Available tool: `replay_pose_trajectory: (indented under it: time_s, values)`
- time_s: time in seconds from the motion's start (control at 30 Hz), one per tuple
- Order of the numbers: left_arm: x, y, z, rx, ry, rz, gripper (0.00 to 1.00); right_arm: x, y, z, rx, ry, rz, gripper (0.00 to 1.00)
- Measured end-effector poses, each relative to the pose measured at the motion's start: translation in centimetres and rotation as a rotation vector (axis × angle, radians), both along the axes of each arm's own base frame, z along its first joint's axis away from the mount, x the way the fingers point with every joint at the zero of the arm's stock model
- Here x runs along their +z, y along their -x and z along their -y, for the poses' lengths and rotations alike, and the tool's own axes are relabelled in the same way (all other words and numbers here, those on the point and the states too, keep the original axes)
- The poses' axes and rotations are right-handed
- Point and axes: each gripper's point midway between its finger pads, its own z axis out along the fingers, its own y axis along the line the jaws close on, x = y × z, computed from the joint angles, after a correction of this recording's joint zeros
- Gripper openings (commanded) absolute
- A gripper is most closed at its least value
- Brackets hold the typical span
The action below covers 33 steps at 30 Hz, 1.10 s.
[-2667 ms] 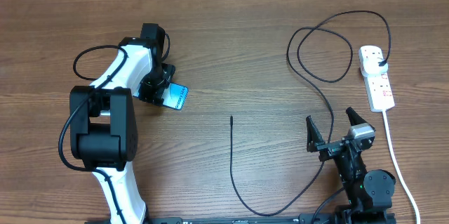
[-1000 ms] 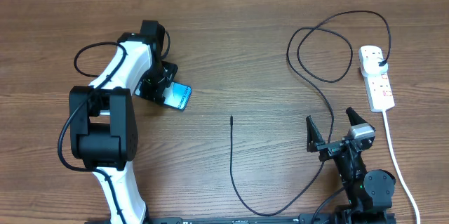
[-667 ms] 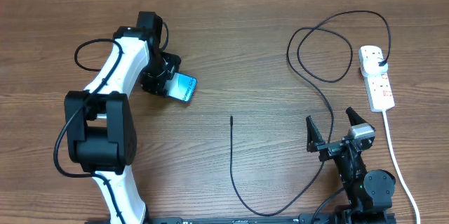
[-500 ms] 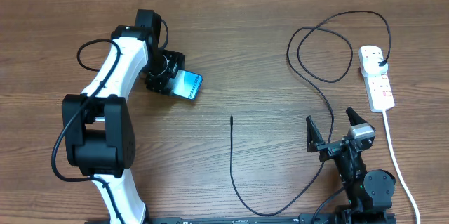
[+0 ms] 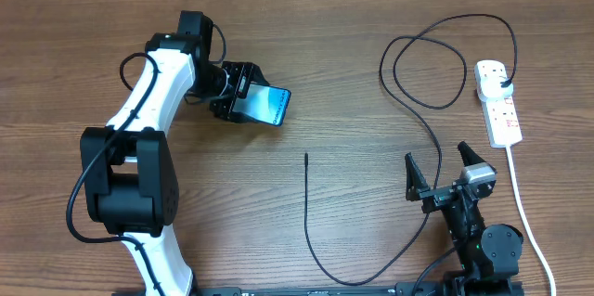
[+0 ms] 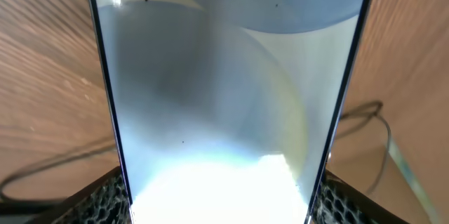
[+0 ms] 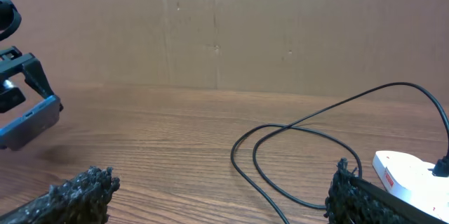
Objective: Plug charger to phone and switch on socket
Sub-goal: 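Lift the phone with the left gripper and tilt it upright, then hold the phone raised in the left gripper, bottom edge toward center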
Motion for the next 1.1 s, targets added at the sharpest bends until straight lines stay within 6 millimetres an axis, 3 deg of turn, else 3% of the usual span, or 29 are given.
replay_pose_trajectory:
  time_s: [0.4,1.1]
  values:
    - [2.0,0.4,2.1,-0.021,0.170,-0.015,0.04,0.0,0.0,0.0,0.000,0.000,0.000,1.00]
    - [3.7,0.6,3.5,-0.074,0.296,0.023,0.04,0.0,0.0,0.0,0.000,0.000,0.000,1.00]
